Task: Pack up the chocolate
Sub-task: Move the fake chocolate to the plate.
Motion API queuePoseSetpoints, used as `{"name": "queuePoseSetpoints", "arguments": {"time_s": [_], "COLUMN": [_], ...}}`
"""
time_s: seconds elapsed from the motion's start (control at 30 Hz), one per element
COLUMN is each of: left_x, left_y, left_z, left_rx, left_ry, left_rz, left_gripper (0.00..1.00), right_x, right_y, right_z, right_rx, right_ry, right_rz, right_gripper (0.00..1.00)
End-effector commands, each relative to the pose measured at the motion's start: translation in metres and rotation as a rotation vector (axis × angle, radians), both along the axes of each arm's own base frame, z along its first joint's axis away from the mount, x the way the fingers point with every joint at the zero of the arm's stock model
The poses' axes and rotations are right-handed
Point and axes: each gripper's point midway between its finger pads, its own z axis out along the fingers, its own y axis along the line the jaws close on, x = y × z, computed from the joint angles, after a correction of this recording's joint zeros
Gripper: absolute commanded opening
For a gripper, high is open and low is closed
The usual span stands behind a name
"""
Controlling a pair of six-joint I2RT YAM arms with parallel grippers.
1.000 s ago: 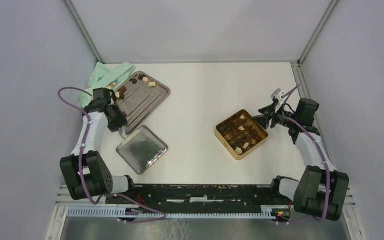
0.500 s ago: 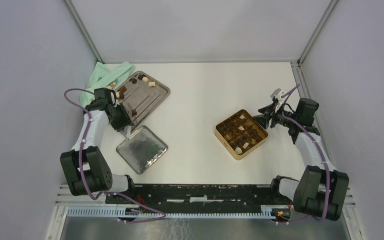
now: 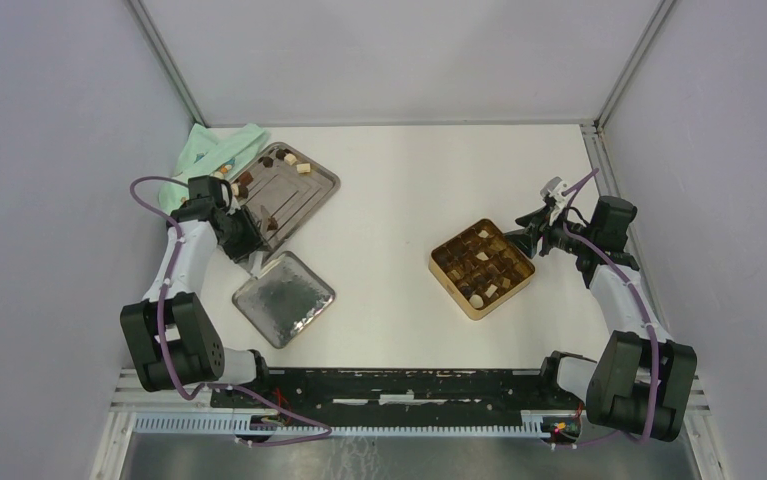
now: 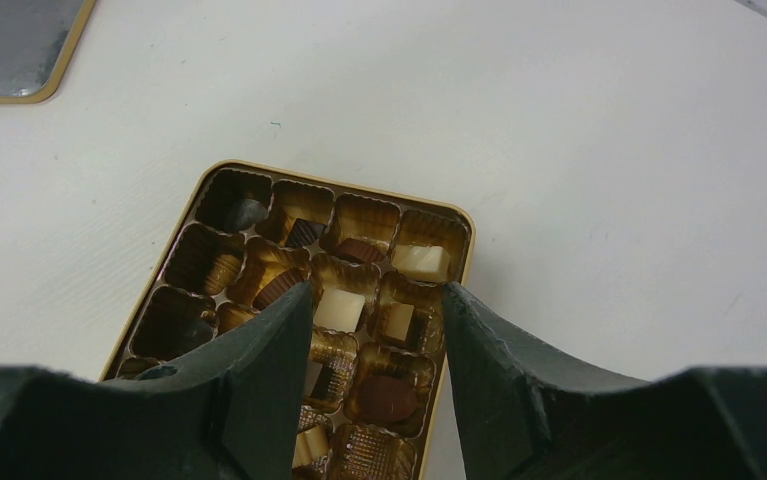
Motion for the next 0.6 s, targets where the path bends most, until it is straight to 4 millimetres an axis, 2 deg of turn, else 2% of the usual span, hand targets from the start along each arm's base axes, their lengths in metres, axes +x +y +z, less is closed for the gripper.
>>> {"name": "queuePoseSetpoints", "arguments": {"time_s": [0.0,0.3,0.57], "left_x": [0.006,-0.001,0.002], "left_y": [-0.016,-0.039,-0.035], "left_z": [0.012,0.016,0.024], "left_rx": [-0.045,-0.101,-0.045], "left_ry": [-0.069,-0.072,-0.084], "left_rz": [-0.116,-0.178,-0.176], "left_gripper": [0.42,0.41,0.41], "right_x": [0.004,0.004,0.004], "right_y": [0.001,0.001,0.001], "right_z": [0.013,0.012,0.012], "right_rx": [-0.012,-0.012,-0.012], "right_ry": [-0.046,-0.043,-0.042], "right_rz": [0.013,0.012,0.012], "right_gripper": [0.56,0.56,0.56]}}
